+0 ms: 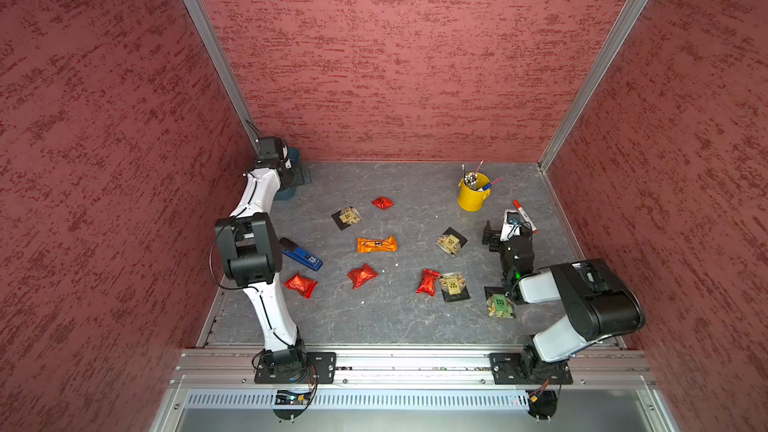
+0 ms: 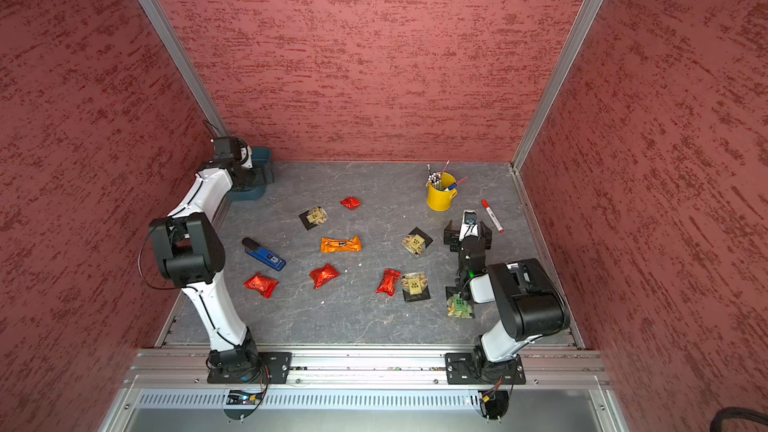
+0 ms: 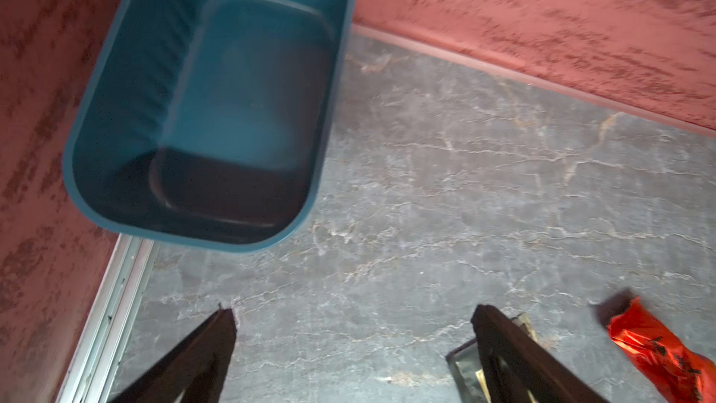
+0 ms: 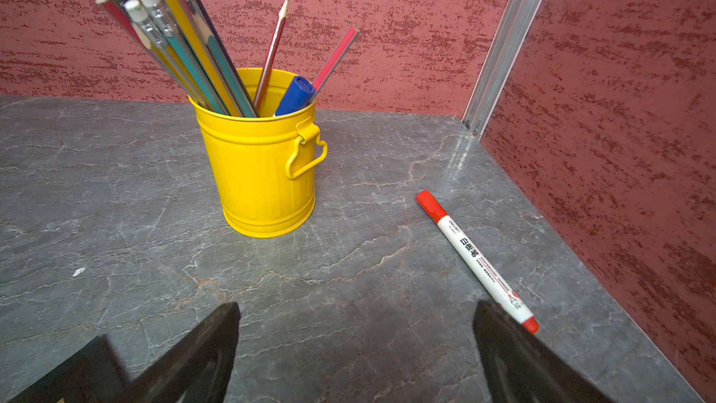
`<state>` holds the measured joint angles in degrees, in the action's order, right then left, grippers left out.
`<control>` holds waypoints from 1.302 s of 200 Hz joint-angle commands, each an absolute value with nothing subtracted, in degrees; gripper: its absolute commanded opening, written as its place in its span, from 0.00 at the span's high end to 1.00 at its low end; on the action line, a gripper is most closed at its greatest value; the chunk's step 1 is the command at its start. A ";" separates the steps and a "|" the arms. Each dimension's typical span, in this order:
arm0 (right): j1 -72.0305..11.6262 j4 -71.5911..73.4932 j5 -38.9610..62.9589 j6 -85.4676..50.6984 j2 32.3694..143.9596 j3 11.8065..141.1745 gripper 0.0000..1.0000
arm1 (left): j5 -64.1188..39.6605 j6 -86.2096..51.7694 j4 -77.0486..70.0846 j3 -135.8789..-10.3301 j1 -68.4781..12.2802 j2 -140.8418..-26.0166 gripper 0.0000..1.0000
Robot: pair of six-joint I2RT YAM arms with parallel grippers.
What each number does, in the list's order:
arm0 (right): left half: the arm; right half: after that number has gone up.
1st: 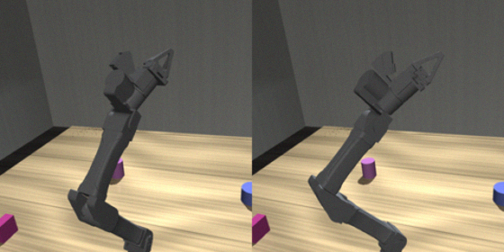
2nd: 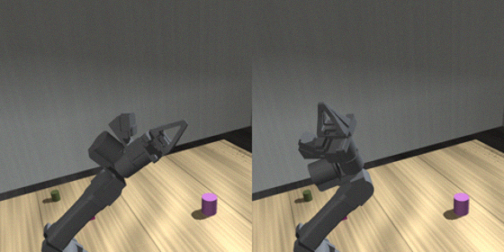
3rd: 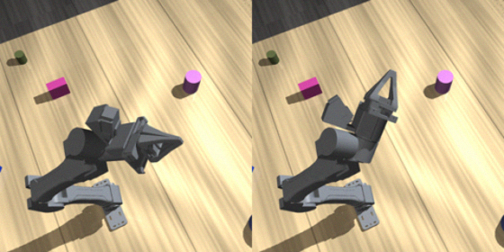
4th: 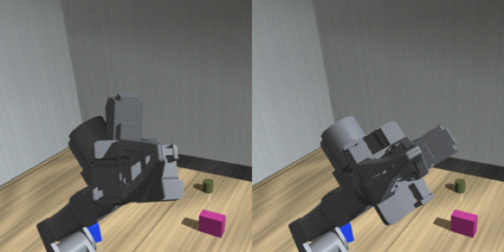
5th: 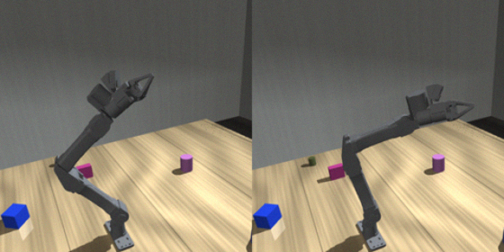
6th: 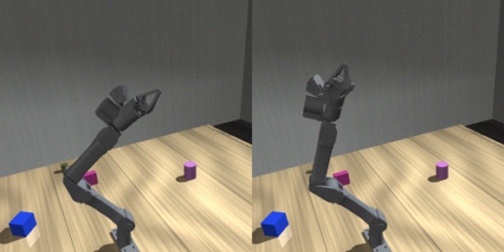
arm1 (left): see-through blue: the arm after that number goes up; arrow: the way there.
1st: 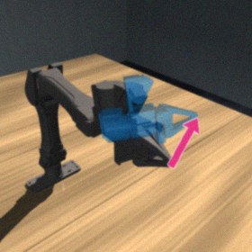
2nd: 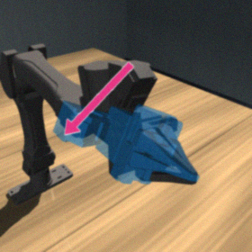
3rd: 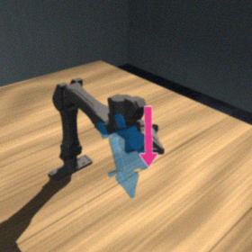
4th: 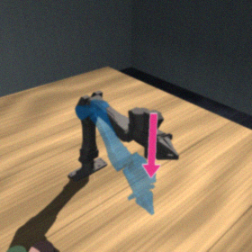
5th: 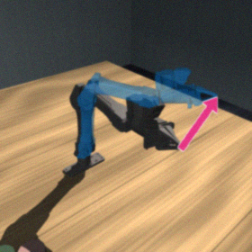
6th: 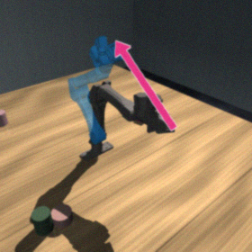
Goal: Put the tea bags into the storage box
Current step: Pick up the storage box at the corner of the board.
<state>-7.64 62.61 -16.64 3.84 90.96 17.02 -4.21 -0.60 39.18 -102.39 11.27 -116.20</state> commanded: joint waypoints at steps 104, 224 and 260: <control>-7.08 61.97 -16.10 3.15 89.85 18.28 0.02 | -3.57 2.90 41.41 -117.25 12.66 -132.01 0.00; -7.11 61.81 -16.08 3.14 89.83 18.31 0.02 | -7.22 1.69 45.00 -123.58 12.20 -135.63 0.03; -7.10 61.79 -16.08 3.14 89.83 18.35 0.01 | -8.65 1.11 46.04 -124.64 11.93 -137.03 0.05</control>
